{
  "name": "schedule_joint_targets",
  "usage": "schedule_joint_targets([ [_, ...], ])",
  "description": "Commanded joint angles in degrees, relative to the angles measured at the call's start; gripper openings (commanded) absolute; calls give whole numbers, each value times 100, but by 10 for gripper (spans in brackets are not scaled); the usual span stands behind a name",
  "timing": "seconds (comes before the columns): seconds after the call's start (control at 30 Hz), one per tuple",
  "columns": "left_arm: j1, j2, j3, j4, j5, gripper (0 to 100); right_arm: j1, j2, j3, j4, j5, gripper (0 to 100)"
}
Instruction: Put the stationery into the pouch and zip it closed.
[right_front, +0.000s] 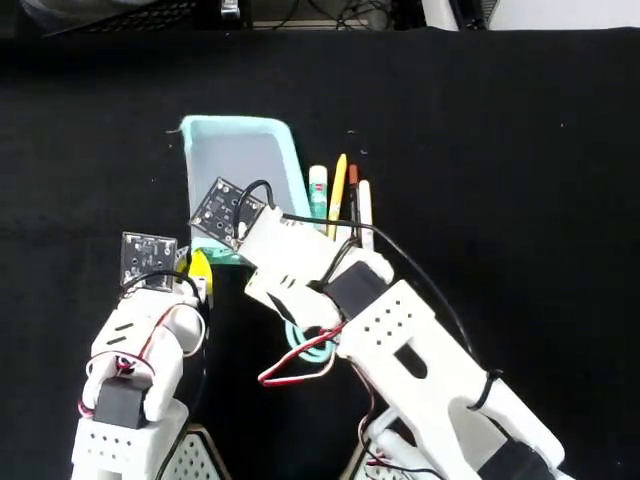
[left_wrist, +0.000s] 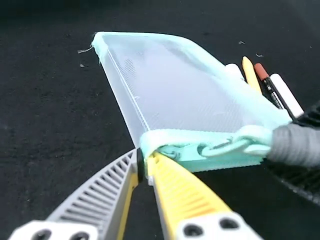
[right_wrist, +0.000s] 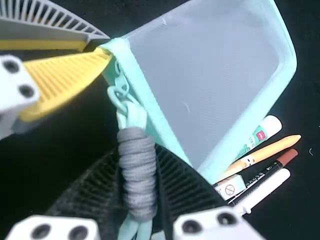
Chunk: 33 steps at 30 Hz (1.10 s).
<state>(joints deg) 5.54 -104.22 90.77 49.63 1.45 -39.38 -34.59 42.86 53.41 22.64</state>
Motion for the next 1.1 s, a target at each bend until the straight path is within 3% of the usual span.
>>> schedule_joint_targets([
  [0.0, 92, 0, -84, -105, -62, 28, 62, -215, -110, 0, 35, 12],
  [0.2, 22, 0, -198, -88, -62, 28, 105, -251, -136, 316, 35, 12],
  [0.53, -1200, 0, -1446, 782, -26, 28, 114, -2018, -101, 1116, 35, 12],
  [0.8, -1314, 62, -2651, 1275, -35, 28, 721, -2290, -470, 1292, 35, 12],
  [1.07, -1314, 2145, -4734, 2163, -26, 28, 730, -2211, -2176, 2356, 62, 12],
])
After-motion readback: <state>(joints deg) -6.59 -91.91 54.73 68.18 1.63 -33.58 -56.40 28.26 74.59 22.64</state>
